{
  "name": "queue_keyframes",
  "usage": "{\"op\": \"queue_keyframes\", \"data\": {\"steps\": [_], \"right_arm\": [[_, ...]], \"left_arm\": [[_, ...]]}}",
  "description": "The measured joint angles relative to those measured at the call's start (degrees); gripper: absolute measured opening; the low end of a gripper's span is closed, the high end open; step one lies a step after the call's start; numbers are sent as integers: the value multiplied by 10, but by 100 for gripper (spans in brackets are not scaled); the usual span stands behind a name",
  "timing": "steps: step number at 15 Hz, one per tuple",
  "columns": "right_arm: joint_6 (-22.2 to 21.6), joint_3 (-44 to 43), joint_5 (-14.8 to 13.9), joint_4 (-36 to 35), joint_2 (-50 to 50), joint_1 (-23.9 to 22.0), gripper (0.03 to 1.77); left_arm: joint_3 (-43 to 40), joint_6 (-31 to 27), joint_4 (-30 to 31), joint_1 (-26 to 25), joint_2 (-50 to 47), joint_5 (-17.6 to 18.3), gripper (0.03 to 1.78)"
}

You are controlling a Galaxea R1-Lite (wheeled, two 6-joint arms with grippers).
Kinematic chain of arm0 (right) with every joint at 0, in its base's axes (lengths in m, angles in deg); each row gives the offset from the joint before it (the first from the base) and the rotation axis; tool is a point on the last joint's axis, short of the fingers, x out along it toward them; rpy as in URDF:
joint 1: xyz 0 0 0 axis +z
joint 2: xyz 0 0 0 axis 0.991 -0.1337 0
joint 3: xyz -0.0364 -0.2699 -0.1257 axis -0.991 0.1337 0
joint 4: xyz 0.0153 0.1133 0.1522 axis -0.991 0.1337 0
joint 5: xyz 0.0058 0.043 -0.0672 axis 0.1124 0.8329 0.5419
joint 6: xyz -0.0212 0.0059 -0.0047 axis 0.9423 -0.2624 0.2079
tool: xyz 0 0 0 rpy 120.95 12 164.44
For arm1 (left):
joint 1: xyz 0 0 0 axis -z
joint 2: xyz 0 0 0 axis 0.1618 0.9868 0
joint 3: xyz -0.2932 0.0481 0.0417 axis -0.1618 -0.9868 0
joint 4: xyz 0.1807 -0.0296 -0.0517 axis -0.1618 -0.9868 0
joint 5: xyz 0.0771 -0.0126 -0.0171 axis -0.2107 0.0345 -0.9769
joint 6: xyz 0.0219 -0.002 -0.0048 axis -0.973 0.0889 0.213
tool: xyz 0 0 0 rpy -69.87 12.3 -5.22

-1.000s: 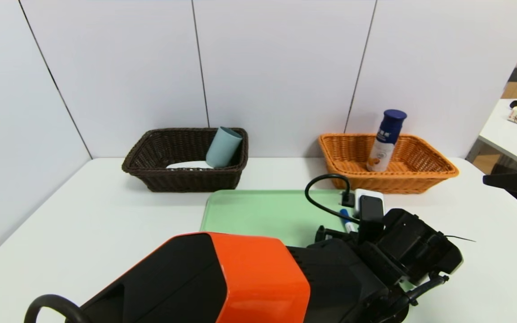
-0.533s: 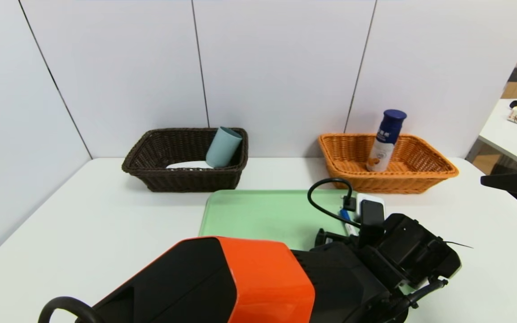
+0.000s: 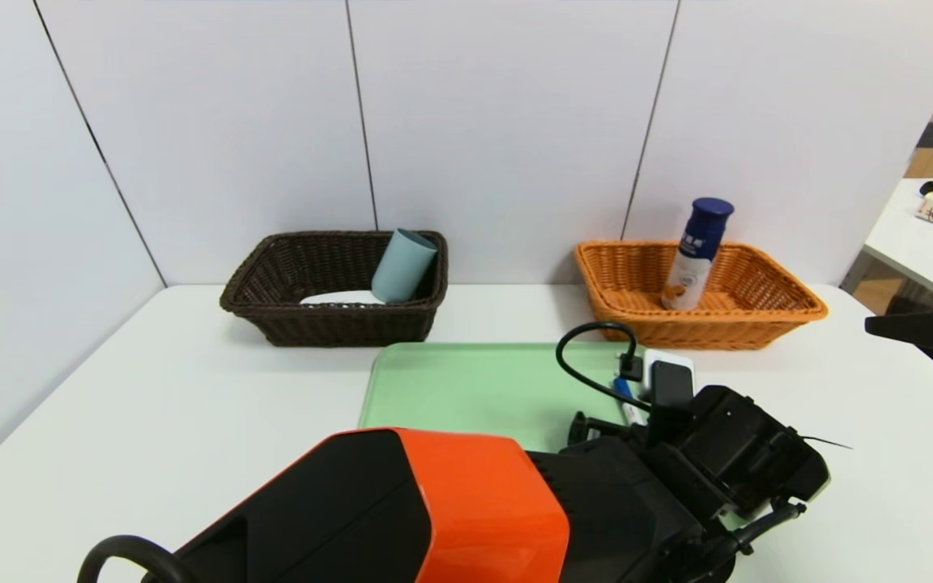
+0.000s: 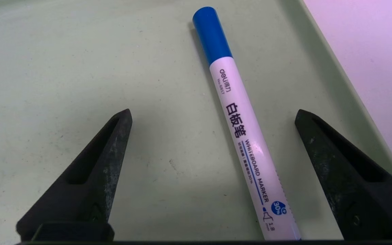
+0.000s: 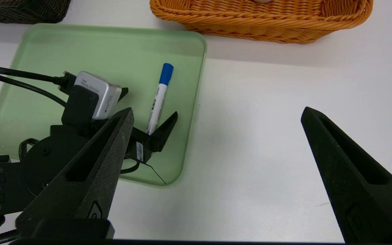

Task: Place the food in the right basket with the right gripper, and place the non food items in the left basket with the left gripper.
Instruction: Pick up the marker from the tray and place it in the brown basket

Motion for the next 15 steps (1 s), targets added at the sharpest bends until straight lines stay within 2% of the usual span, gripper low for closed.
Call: {"op": "queue_keyframes", "data": {"steps": [4, 7, 8, 9, 15], "right_arm": [[0, -1, 0, 0, 1, 0, 169], [0, -1, 0, 0, 2, 0, 169], [0, -1, 0, 0, 3, 0, 169], [0, -1, 0, 0, 4, 0, 169], [0, -2, 0, 0, 7, 0, 169]], "left_arm": [[1, -3, -2, 0, -1, 0, 105], [4, -2, -8, 0, -1, 0, 75], [4, -1, -8, 0, 0, 0, 34], [5, -1, -7, 0, 0, 0, 15], [4, 0, -9, 0, -1, 0, 16]]}}
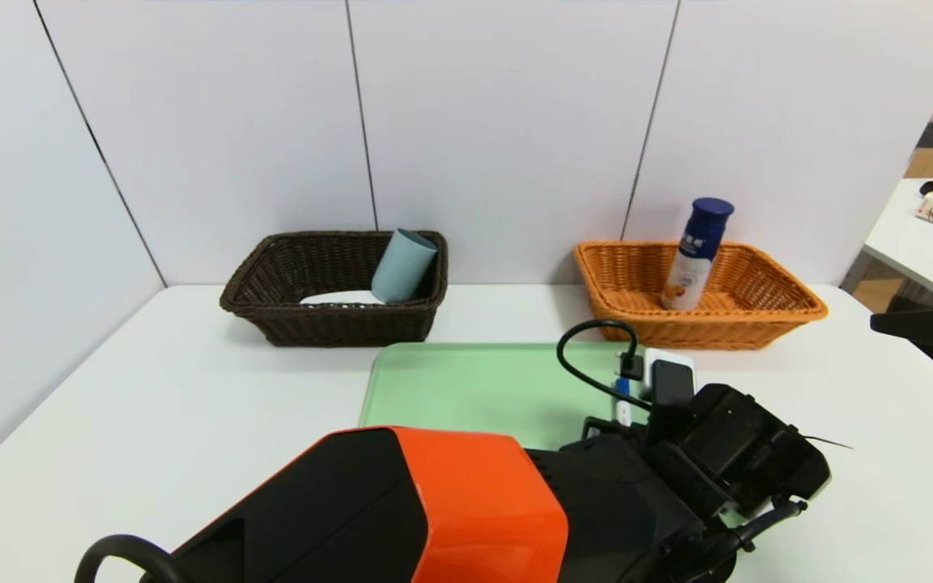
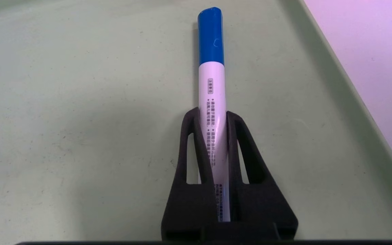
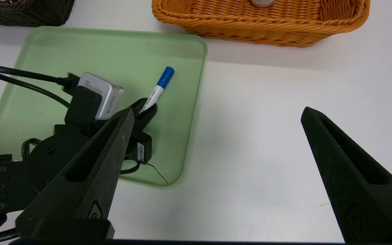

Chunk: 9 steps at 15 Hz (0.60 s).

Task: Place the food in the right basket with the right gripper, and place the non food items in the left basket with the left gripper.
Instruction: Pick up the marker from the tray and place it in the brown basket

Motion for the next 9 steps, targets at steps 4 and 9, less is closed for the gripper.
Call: {"op": "queue_keyframes", "data": {"steps": [4, 9], "right_arm": [[-2, -2, -1, 0, 3, -3, 169], [-2, -1, -1, 0, 6, -6, 169]], "left_arm": [[-2, -3, -38, -23, -49, -1, 16], [-2, -54, -109, -94, -170, 3, 16]]}}
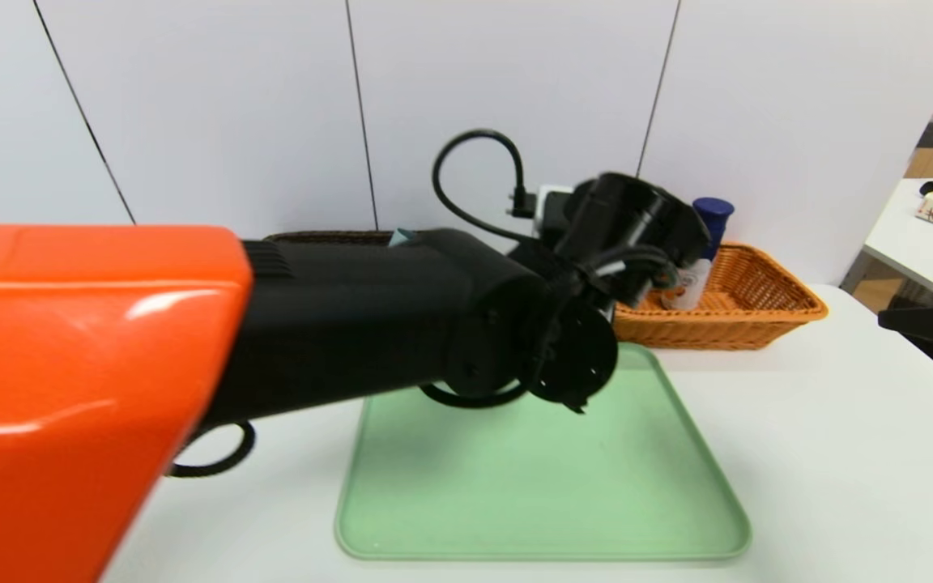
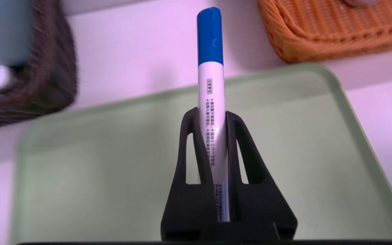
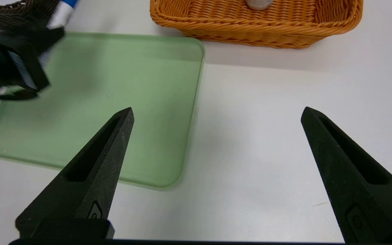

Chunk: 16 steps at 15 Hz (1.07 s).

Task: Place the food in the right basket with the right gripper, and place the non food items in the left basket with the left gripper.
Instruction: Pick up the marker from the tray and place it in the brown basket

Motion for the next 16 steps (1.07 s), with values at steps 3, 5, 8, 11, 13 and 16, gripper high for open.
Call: {"op": "queue_keyframes", "data": {"steps": [3, 5, 8, 11, 13, 16], "right_arm": [[0, 0, 1, -1, 1, 0, 169], [-1, 1, 1, -1, 1, 0, 169], [0, 2, 1, -12, -1, 0, 169], [1, 3, 1, -12, -1, 0, 169], [1, 2, 2, -12, -1, 0, 169], [2, 1, 2, -11, 0, 0, 169]], "left_arm": [[0, -57, -38, -52, -74, 26, 16], [0, -102, -73, -84, -122, 70, 16], [-1, -187, -118, -169, -173, 167, 16], [-4, -290, -146, -282, -202, 324, 16], [-14, -367, -163, -351, -210, 447, 16], [-50, -503, -163, -413, -207, 590, 16]]}}
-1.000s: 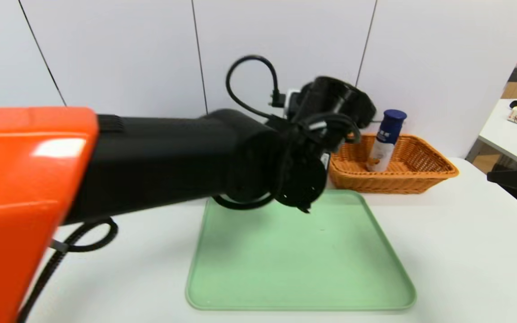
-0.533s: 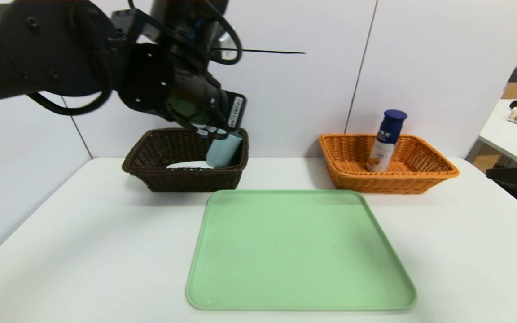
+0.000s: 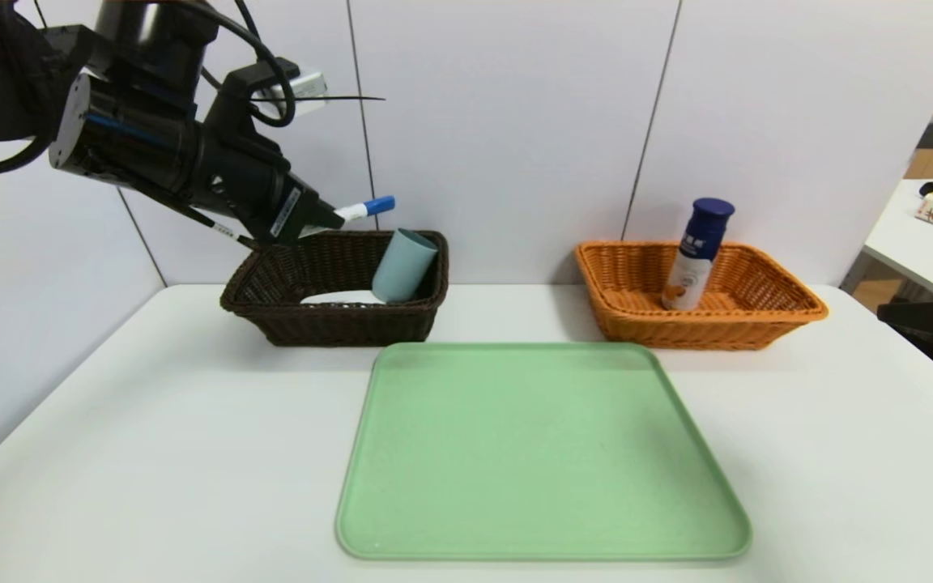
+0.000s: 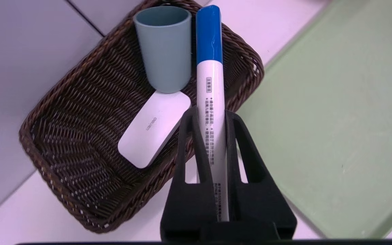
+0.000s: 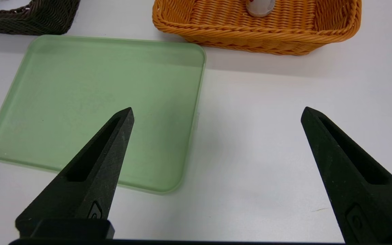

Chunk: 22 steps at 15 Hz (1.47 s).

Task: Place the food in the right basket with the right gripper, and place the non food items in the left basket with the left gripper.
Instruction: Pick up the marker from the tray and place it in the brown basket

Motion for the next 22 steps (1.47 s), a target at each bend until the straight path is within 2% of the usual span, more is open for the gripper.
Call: {"op": "queue_keyframes", "data": {"steps": [4, 8, 10, 15, 16, 19, 22], "right_arm": [[0, 2, 0, 0, 1, 0, 169], [1, 2, 1, 0, 3, 0, 169], [1, 3, 1, 0, 3, 0, 169], [1, 12, 0, -1, 3, 5, 169], [1, 14, 0, -1, 3, 5, 169], [1, 15, 1, -2, 1, 6, 169], [1, 15, 0, -2, 0, 6, 169]], "left_arm": [[-10, -143, 31, -43, 48, 116, 16], [-5, -239, 81, -70, 116, 191, 16], [2, -267, 90, -82, 145, 205, 16], [32, -267, 88, -97, 195, 205, 16], [40, -266, 87, -100, 201, 205, 24], [52, -266, 90, -106, 216, 205, 71], [57, -265, 89, -113, 219, 211, 103]]}}
